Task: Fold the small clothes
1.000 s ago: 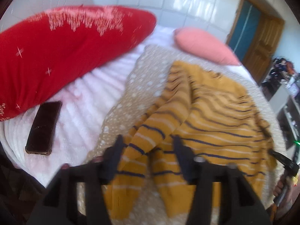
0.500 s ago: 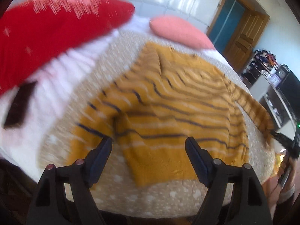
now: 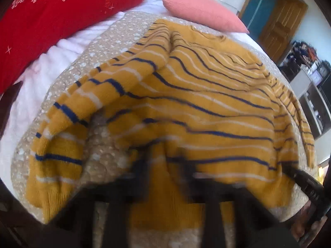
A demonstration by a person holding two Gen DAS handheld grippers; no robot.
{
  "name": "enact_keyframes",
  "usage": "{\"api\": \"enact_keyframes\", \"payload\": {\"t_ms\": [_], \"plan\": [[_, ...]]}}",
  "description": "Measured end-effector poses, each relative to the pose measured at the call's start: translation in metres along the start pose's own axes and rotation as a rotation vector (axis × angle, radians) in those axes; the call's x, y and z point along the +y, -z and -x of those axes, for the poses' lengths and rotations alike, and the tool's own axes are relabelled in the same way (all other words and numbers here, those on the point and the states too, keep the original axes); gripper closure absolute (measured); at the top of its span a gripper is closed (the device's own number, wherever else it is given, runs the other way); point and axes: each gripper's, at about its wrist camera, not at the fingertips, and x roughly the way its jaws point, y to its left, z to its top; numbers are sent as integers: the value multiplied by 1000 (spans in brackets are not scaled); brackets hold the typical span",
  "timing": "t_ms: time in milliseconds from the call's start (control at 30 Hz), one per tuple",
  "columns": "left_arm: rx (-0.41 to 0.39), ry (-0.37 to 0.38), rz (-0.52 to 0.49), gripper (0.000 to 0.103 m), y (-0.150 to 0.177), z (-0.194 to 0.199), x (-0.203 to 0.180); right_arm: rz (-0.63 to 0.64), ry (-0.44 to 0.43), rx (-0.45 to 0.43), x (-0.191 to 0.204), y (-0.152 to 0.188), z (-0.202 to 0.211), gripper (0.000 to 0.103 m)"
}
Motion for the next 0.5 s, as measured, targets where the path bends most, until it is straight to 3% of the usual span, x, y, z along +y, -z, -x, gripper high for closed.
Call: {"api": "enact_keyframes", "payload": {"t_ms": [200, 333, 400, 467, 500], "plan": [[-24, 58, 12, 102, 24, 59, -1, -50, -60, -56, -21, 12, 56, 93], [-45, 60, 13, 103, 72, 90, 2, -50, -70, -51, -34, 53, 97, 94], [-46, 86, 20, 102, 86, 93, 8, -55, -28, -29, -44, 70, 101, 94], [-63, 85, 27, 90, 92, 100, 15, -45, 37, -68, -55, 81, 118, 94], [-84, 73, 25, 71, 93, 104, 17, -43, 79, -101, -61, 83, 128, 94]]}}
